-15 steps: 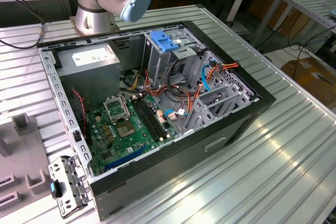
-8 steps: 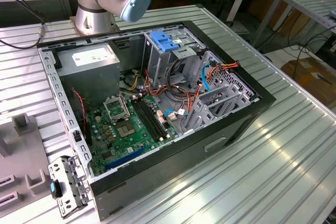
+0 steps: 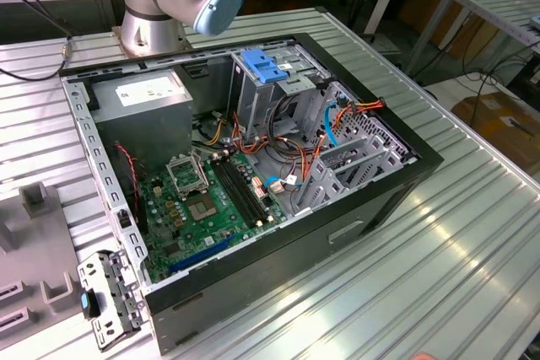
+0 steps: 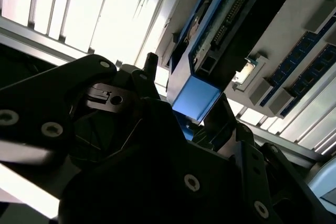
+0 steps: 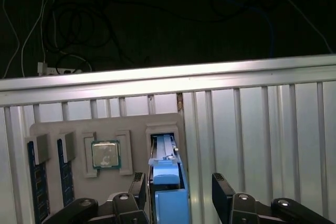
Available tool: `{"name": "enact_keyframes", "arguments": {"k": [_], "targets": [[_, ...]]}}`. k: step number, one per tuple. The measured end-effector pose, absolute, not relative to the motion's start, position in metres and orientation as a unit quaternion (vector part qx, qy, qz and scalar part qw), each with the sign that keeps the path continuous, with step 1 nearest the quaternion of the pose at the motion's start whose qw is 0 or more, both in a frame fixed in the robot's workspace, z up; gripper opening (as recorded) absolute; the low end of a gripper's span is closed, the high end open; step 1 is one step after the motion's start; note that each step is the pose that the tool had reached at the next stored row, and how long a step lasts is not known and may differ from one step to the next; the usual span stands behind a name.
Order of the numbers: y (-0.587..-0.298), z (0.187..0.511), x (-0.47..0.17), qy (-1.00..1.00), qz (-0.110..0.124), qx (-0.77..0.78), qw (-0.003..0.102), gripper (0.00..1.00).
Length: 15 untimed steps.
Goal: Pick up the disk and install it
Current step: 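Pick up the disk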
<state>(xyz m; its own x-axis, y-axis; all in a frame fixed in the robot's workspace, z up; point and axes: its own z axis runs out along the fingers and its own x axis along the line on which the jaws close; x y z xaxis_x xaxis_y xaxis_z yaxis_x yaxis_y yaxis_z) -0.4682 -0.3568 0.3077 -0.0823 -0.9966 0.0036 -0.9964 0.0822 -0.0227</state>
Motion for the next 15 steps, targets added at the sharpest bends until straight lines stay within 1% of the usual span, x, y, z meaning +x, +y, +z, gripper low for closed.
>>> {"name": "enact_keyframes", "arguments": {"k": [4, 12, 13, 15], "targets": [[-0.3611, 0.2974, -0.4686, 0.741, -0.009, -0.672, 0.006, 0.62], [-0.3612, 0.2971, -0.4685, 0.731, -0.009, -0.683, 0.006, 0.62], [-0.3612, 0.2971, -0.4685, 0.731, -0.009, -0.683, 0.006, 0.6], [-0.3612, 0.2971, -0.4686, 0.731, -0.009, -0.683, 0.006, 0.47]]}}
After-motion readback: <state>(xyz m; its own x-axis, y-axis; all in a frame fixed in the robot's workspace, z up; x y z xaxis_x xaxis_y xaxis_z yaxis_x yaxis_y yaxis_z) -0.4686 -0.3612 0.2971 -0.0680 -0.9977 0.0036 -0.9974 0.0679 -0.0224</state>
